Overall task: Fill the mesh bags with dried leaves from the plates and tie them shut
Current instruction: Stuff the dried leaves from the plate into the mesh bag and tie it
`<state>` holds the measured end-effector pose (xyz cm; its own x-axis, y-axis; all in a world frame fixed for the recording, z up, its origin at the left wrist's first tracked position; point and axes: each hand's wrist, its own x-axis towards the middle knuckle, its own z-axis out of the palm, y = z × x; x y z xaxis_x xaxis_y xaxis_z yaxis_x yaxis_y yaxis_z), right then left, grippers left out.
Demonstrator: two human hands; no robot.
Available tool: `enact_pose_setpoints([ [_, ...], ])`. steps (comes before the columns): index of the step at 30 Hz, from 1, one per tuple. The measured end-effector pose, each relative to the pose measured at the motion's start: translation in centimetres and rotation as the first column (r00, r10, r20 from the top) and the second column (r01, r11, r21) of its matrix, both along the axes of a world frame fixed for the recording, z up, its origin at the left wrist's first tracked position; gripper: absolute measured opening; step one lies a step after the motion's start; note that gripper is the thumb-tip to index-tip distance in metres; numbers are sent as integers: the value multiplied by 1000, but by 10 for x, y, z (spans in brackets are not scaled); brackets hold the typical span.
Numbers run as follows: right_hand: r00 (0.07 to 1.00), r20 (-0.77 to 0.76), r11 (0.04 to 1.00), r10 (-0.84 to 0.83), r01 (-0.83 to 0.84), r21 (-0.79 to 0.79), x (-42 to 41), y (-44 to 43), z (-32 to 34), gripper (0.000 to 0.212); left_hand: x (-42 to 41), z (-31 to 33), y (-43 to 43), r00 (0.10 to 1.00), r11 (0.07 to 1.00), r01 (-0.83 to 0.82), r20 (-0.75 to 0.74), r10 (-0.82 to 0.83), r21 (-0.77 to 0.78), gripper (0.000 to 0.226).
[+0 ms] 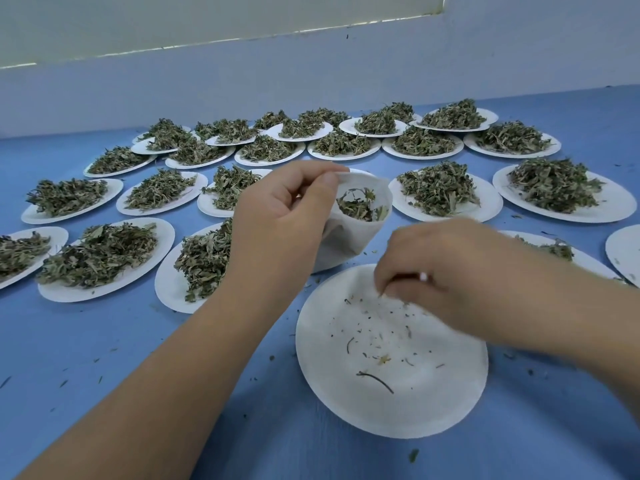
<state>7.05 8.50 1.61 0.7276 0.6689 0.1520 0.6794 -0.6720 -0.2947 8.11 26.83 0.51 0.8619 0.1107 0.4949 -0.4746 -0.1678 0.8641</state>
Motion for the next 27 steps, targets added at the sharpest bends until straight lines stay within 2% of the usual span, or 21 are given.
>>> enact_pose_setpoints([
  [3,993,34,992,-112,109,68,10,-17,10,14,0,0,0,1000,1000,-2,-5,2,9,18],
  [5,990,7,990,-138,137,38,13,-19,8,14,0,0,0,1000,1000,-4,-5,4,13,18],
  [8,993,-10,990,-116,115,-78,14,-14,-3,15,0,-1,-1,1000,1000,-14,2,14,21,19],
  [18,992,-69,967,-102,83,-240,11,-6,-9,18,-2,1,-1,1000,998,-26,-3,26,56,19],
  [27,994,-5,954,-106,101,-281,5,2,-9,16,-3,1,-1,999,996,-37,5,37,80,18],
])
